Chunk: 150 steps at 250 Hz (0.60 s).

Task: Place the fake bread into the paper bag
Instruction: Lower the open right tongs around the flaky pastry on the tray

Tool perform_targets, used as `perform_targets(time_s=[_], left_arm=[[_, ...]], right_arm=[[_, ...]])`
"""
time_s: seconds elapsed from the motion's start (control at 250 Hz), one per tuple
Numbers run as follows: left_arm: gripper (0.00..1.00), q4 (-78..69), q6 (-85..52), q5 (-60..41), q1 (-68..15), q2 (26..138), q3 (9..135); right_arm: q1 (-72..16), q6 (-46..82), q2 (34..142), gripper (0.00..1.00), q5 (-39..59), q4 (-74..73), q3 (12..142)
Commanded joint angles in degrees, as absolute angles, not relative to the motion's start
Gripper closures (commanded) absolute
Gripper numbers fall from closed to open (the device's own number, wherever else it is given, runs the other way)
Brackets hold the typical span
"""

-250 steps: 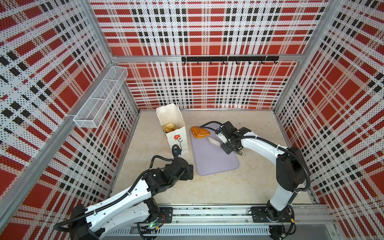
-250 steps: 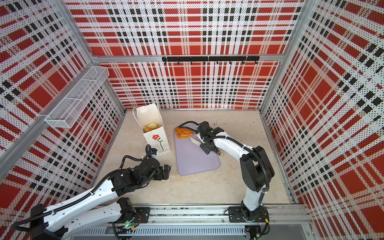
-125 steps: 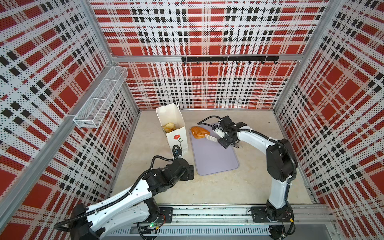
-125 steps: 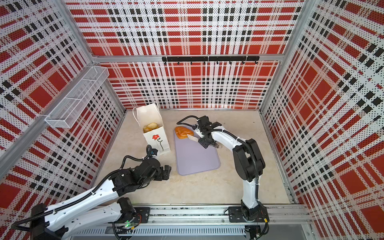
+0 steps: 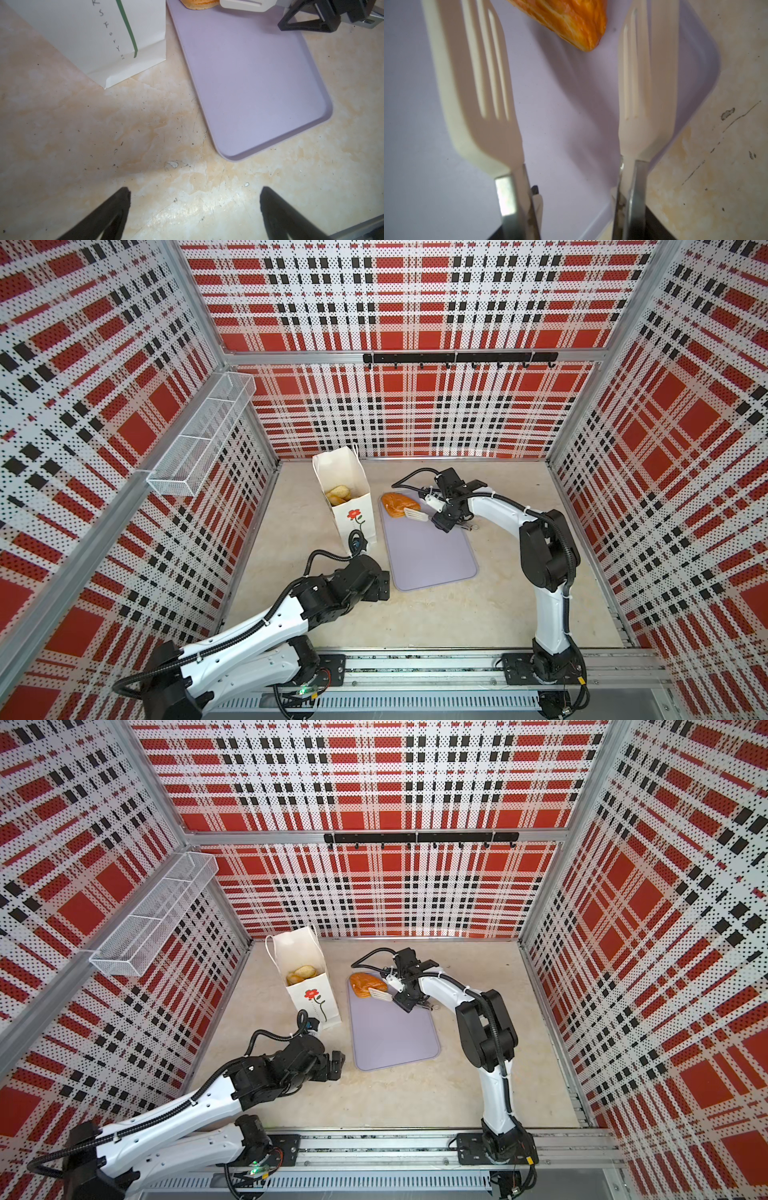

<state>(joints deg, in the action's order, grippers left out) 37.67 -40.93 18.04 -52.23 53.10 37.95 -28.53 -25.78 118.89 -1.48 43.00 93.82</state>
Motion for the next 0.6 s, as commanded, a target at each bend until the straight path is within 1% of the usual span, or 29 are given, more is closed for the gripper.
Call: perform_targets(time_s=[0.0, 0.124, 0.248, 0.596], left_arm=[[0.01, 36.6, -41.4, 18.1, -52.1, 53.1, 37.6], [0.01, 36.6, -41.5, 18.2, -52.1, 52.9, 37.5], [0.01, 36.5, -41.5, 18.2, -52.2, 52.8, 37.4], [0.01, 36.3, -41.9, 18.6, -52.9, 51.7, 36.7]], right_arm=[[-28.4, -27.4, 120.0, 0.39, 1.5, 42.4, 96.2], [-28.5, -26.8, 120.1, 0.42, 4.7, 45.9, 97.4], [-29.1, -26.8, 118.4, 0.43, 5.4, 47.2, 95.5], [-32.2, -23.0, 112.5, 0.45, 1.7, 49.6, 88.9]])
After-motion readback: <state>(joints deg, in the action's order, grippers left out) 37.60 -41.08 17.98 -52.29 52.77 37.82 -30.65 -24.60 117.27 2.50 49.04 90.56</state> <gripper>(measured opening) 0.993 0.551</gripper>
